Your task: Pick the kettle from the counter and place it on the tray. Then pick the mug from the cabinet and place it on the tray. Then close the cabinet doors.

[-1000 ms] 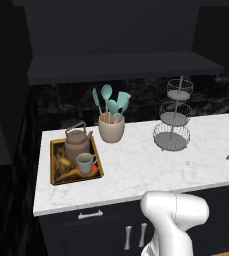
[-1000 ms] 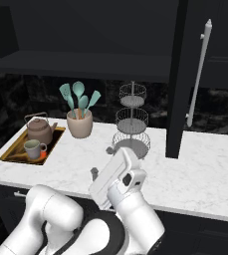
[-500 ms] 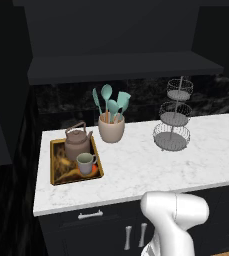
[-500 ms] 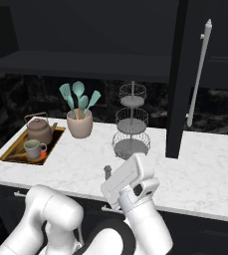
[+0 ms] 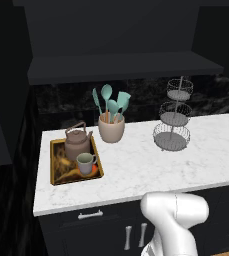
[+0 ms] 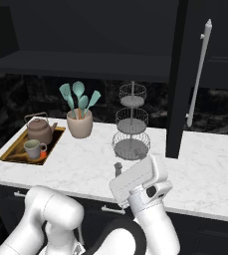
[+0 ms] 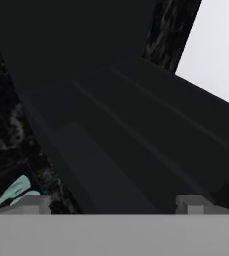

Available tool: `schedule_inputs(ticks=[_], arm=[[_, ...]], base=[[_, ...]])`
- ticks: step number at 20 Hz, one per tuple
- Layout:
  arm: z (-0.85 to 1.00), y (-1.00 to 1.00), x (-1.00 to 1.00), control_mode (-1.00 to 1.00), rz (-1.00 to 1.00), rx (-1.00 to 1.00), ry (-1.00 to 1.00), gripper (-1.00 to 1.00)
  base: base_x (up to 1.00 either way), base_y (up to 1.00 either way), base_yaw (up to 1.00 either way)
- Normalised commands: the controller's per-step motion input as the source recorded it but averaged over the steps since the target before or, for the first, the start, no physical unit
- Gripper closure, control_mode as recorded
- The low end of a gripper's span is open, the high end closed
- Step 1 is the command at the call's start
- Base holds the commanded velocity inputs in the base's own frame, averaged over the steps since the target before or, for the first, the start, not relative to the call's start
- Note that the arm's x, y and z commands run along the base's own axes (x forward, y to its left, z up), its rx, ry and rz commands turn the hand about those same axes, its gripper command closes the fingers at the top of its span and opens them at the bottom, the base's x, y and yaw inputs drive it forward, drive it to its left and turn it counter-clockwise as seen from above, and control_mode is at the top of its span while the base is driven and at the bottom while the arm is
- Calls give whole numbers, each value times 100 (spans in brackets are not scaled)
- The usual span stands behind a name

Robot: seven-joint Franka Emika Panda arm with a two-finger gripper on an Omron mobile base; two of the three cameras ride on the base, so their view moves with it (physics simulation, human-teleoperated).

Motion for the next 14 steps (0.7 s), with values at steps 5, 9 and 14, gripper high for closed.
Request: schedule_inputs(ticks=[5,9,14], arm=[[2,-24,6,-100,0,12,0,-100],[0,-18,17,-100,0,14,0,-100],[0,-16,16,-100,0,14,0,-100]], base=[[0,0,0],[0,0,0],[0,0,0]])
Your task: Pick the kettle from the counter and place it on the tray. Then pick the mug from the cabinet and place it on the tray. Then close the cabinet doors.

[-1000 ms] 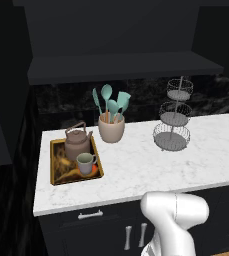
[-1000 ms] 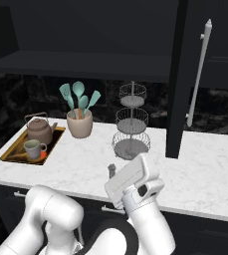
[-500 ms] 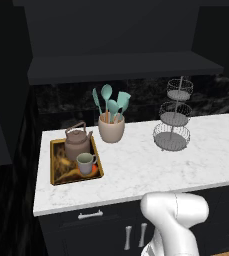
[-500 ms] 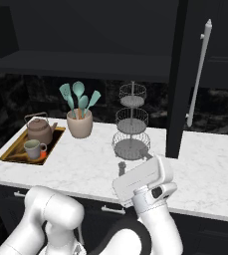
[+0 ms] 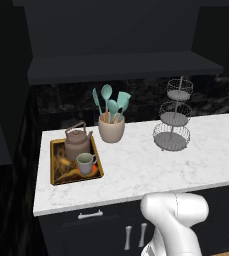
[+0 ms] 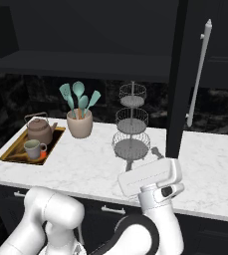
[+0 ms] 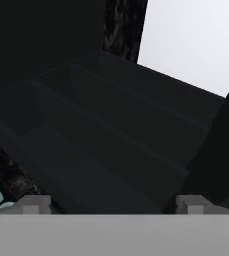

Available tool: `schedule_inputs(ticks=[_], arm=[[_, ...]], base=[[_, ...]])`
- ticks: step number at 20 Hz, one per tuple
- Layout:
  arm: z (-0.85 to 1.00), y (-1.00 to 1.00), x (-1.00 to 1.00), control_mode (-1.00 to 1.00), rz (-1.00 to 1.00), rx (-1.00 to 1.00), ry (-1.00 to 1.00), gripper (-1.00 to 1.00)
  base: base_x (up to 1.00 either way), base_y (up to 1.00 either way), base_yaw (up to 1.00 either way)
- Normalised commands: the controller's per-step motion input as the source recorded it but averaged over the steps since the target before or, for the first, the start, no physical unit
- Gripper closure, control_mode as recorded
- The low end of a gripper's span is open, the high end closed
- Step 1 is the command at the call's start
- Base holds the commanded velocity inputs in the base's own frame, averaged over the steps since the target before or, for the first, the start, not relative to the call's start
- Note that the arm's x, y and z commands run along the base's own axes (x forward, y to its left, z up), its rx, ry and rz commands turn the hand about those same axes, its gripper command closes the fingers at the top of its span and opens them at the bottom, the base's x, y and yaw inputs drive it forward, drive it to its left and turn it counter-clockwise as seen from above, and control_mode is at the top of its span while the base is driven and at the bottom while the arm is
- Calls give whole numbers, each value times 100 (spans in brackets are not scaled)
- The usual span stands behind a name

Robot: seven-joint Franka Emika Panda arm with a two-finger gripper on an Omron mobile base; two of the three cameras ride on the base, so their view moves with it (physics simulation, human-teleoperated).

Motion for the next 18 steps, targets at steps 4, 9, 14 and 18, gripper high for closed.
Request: schedule_inputs(ticks=[4,9,14,18], arm=[[0,-14,10,-100,0,13,0,-100],[3,-19,1,-100,0,6,-5,-100],[20,-22,0,-100,0,0,-15,-100],[35,-18,0,-100,0,-1,-16,-100]], base=[[0,0,0],[0,0,0],[0,0,0],[0,0,0]])
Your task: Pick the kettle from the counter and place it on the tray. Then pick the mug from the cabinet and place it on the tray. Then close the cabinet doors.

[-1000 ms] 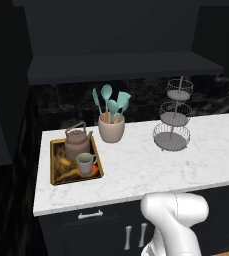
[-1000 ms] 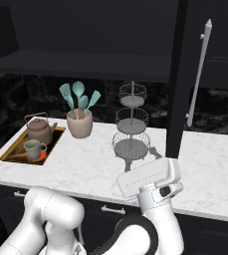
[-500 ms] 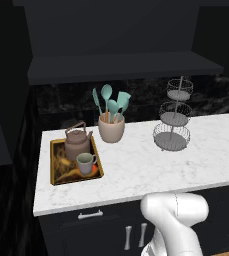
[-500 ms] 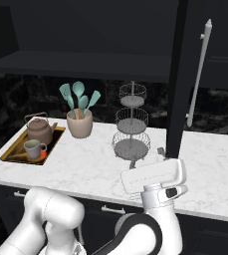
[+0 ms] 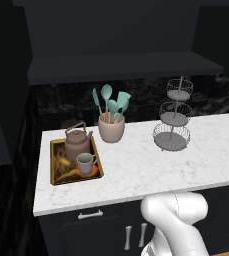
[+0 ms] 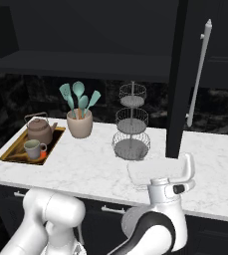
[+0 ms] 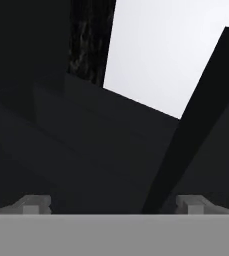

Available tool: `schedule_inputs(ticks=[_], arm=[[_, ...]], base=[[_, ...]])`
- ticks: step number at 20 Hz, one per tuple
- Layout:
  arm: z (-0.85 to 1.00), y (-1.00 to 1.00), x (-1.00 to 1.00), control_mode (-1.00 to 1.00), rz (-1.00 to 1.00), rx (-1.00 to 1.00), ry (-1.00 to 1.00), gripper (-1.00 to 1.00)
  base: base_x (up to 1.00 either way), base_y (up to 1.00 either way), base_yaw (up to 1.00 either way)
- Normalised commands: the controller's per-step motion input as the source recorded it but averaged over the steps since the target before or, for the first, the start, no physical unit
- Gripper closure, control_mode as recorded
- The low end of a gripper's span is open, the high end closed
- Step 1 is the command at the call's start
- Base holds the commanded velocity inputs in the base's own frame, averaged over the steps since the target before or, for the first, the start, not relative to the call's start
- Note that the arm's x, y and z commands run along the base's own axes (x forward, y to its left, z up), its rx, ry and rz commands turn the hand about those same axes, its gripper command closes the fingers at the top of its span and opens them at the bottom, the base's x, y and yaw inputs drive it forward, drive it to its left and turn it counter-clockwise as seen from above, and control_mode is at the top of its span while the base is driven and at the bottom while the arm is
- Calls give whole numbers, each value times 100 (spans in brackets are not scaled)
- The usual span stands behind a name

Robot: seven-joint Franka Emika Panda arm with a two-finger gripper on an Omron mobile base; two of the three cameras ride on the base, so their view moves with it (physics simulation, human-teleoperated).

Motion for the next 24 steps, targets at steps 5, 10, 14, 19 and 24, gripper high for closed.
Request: schedule_inputs(ticks=[5,10,14,19,24], arm=[[34,-11,-1,-100,0,-4,-10,-100],[45,-5,-3,-100,0,-10,-13,-100],[28,0,-2,-100,0,-13,-6,-100],[-33,-5,1,-100,0,-2,0,-100],[-30,-20,2,-100,0,0,3,-100]], base=[[0,0,0],[0,0,0],[0,0,0],[0,0,0],[0,0,0]])
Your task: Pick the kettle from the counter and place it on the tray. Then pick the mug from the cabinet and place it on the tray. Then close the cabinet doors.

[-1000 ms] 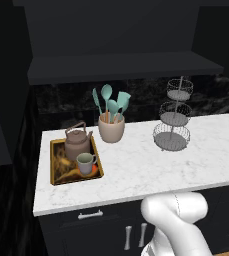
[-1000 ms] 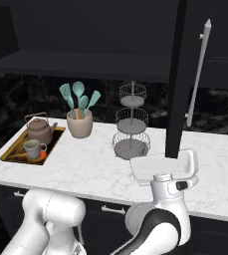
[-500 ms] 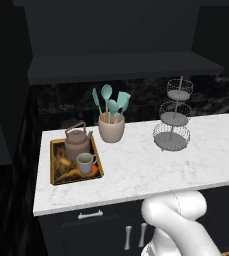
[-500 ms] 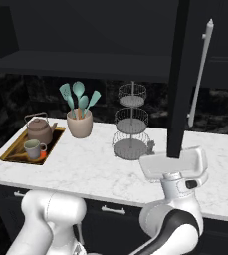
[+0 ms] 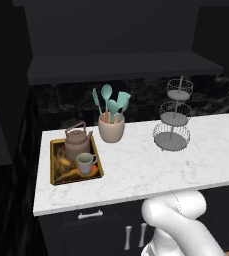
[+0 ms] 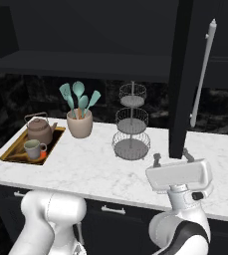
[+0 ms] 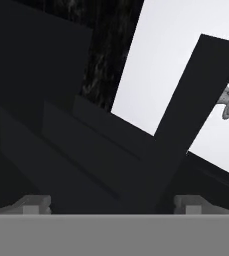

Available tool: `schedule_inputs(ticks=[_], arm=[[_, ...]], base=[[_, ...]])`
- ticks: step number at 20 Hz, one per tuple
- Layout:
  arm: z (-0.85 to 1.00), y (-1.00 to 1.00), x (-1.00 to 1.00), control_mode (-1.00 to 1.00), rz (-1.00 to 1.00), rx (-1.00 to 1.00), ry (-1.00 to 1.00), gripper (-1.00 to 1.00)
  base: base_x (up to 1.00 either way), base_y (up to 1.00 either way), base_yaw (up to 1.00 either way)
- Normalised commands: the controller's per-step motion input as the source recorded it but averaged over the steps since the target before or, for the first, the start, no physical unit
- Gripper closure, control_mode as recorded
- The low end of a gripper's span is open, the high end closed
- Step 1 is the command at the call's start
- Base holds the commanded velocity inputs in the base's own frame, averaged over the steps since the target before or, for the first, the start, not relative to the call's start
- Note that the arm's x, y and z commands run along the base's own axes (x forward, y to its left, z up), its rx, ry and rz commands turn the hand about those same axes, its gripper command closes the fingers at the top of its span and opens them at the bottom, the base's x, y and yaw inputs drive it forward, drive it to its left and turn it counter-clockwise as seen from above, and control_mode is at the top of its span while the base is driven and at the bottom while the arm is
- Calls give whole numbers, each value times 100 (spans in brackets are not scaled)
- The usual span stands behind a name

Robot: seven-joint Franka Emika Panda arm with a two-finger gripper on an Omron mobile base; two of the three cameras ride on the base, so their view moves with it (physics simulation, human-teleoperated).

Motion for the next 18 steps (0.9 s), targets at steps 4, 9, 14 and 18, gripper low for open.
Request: schedule_inputs(ticks=[4,9,14,18], arm=[[23,-12,0,-100,0,-1,0,-100],[55,-2,0,-100,0,-6,-1,-100],[54,9,-2,-100,0,-18,-7,-100],[32,50,-3,-100,0,-32,-11,-100]], base=[[0,0,0],[0,0,0],[0,0,0],[0,0,0]])
